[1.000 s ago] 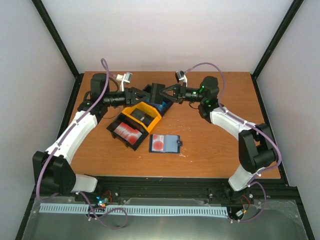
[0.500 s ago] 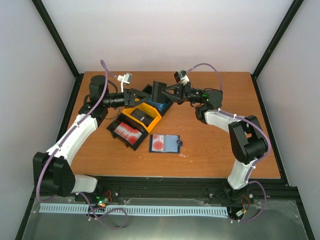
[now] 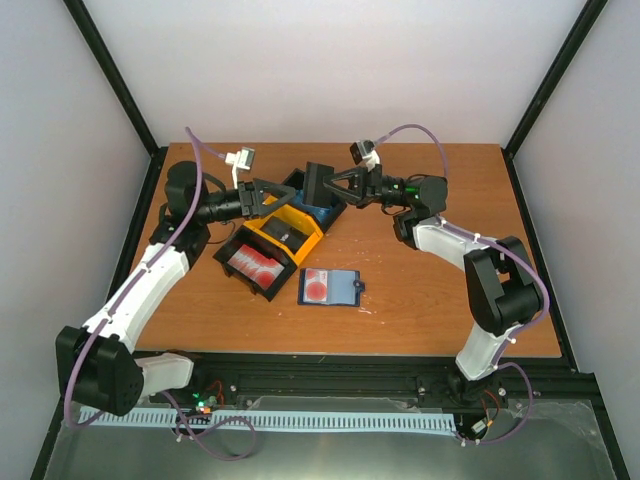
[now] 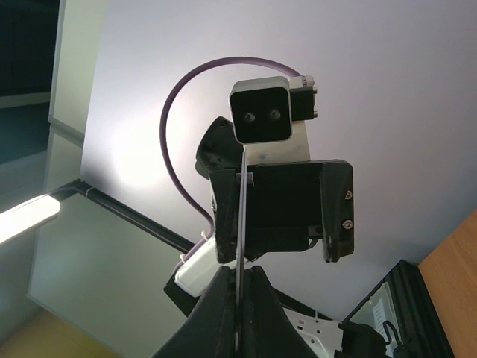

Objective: Put the credit cards into the card holder
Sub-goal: Insert the credit card into the card holder.

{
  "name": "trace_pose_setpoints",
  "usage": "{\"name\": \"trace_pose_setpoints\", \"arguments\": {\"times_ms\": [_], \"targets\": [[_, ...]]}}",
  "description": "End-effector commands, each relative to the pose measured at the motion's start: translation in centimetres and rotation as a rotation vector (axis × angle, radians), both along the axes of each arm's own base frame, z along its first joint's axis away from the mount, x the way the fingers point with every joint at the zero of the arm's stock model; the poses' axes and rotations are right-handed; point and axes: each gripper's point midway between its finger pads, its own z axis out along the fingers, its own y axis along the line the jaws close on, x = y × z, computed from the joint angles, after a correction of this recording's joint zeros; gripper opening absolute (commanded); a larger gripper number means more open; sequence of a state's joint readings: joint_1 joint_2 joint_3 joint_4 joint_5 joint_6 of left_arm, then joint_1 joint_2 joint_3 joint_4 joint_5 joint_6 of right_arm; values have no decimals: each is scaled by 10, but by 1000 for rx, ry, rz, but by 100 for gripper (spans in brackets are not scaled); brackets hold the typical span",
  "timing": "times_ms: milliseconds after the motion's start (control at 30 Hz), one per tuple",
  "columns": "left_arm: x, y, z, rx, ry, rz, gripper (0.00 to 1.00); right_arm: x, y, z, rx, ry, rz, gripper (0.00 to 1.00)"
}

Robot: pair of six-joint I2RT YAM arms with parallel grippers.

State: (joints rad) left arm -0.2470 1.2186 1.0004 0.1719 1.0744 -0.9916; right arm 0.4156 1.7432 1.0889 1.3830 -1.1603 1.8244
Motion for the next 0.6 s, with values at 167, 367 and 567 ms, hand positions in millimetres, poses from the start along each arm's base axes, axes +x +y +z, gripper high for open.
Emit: {"name": "trace_pose_setpoints", "arguments": {"times_ms": [167,367,567], "targets": [[-8,-14,0,-7,-3,-77,42,-14,5,12,13,-55,11,3],[-7,-14,-3,-4,0,-77,27,-18,3,16,29,-58,17,3],[-9,-14,-4,-9,-2,-83,27,-20,2,19,42,-62,18,3]]}}
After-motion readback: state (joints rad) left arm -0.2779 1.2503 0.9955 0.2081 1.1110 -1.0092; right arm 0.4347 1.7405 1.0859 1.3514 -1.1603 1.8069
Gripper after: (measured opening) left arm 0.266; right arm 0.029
